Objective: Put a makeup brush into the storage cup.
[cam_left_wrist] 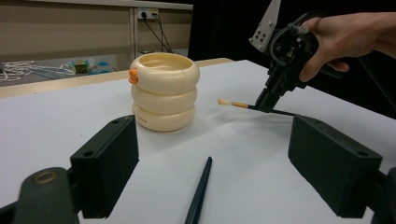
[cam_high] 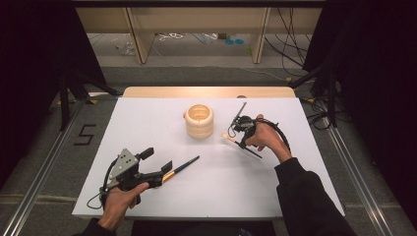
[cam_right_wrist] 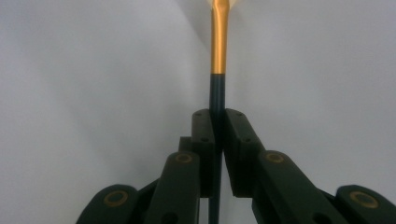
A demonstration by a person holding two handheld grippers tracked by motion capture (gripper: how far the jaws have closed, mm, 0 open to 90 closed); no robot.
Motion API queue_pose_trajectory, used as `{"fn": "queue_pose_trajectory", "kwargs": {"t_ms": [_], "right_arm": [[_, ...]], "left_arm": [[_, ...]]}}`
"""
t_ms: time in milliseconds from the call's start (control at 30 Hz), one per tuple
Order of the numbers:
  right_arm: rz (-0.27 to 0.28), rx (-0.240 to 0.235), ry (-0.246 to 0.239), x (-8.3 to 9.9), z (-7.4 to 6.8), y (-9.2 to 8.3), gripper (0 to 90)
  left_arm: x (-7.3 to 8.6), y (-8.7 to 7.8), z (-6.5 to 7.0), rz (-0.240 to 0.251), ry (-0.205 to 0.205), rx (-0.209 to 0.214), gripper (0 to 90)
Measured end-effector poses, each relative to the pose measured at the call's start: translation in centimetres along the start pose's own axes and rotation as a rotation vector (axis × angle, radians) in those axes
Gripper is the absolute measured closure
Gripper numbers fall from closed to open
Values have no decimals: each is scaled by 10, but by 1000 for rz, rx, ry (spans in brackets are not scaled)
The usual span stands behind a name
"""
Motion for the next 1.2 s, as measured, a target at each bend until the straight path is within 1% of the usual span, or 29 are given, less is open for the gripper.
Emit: {"fn": "queue_pose_trajectory", "kwargs": {"t_ms": [100, 133, 200, 267, 300, 333, 367, 400, 467, 500, 533, 600, 633, 700, 733, 767, 800, 833, 867, 900, 933, 967, 1000, 1033, 1067, 1100, 1133, 1167, 1200], "right_arm": [[21, -11, 4, -1, 1, -5, 830], [49, -12, 8, -3, 3, -10, 830], [75, -12, 3, -5, 5, -13, 830], [82, -15, 10, -5, 6, -15, 830], [112, -21, 6, -8, 7, -17, 830], [112, -21, 6, -8, 7, -17, 830], [140, -30, 14, -10, 7, -20, 830], [140, -30, 14, -10, 7, -20, 830], [177, -48, 24, -13, 8, -24, 830], [210, -58, 42, -15, 9, -28, 831], [210, -58, 42, -15, 9, -28, 831], [275, -75, 64, -20, 10, -35, 830], [275, -75, 64, -20, 10, -35, 830], [351, -93, 81, -26, 13, -41, 830], [351, -93, 81, -26, 13, -41, 830], [392, -106, 85, -29, 14, -45, 830], [392, -106, 85, -29, 14, -45, 830], [435, -105, 85, -32, 15, -47, 830], [483, -128, 100, -35, 14, -52, 830], [510, -135, 93, -37, 14, -56, 830], [547, -161, 92, -40, 12, -59, 830], [547, -161, 92, -40, 12, -59, 830], [600, -170, 83, -45, 11, -63, 830], [600, -170, 83, -45, 11, -63, 830], [616, -181, 82, -47, 10, -65, 830], [629, -179, 83, -48, 9, -66, 830], [673, -186, 72, -52, 7, -70, 830], [673, -186, 72, -52, 7, -70, 830], [701, -206, 71, -55, 4, -73, 830]], "left_arm": [[0, 0, 0, 1, 1, 1, 158], [0, 0, 0, -1, -5, -3, 158], [0, 0, 0, 0, -4, -3, 158], [0, 0, 0, 0, -3, -3, 158], [0, 0, 0, 0, -4, -3, 158], [0, 0, 0, 1, -4, -3, 158], [0, 0, 0, 1, -3, -3, 158], [0, 0, 0, 0, -2, -4, 158], [0, -1, -1, 0, -2, -5, 158], [0, -1, -1, 0, -1, -5, 158], [0, -1, -1, -1, -3, -5, 158], [0, -1, -1, -1, -2, -6, 158], [0, -1, -1, 0, -2, -5, 158], [0, -1, -1, 0, -2, -6, 158], [0, -1, -1, -1, -2, -6, 158], [0, -1, -1, 0, -2, -6, 157], [0, -1, -1, 0, -2, -6, 158], [0, -1, -1, 0, -2, -6, 158], [0, -1, -1, 0, -2, -6, 158], [0, -1, -1, -1, -2, -6, 158], [0, -1, -1, 0, -2, -6, 158], [0, -1, -1, 0, -2, -6, 158], [0, -1, -1, 0, -2, -6, 158], [0, -1, -1, -1, -3, -6, 158], [0, -1, -1, 1, -4, -6, 158], [0, -1, -1, 1, -5, -6, 158], [0, -1, -1, 1, -6, -6, 158], [0, -1, -1, 0, -6, -6, 158], [0, -1, -2, 0, -8, -6, 158]]}}
Point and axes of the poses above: each handheld gripper's, and its own axes: y roughly forward along the jaws, x roughly out of its underside, z roughly to its right, the point moved 8 cm from there along y, roughly forward along the jaws, and after that the axes turned 12 degrees about y, right-handed, at the moved point
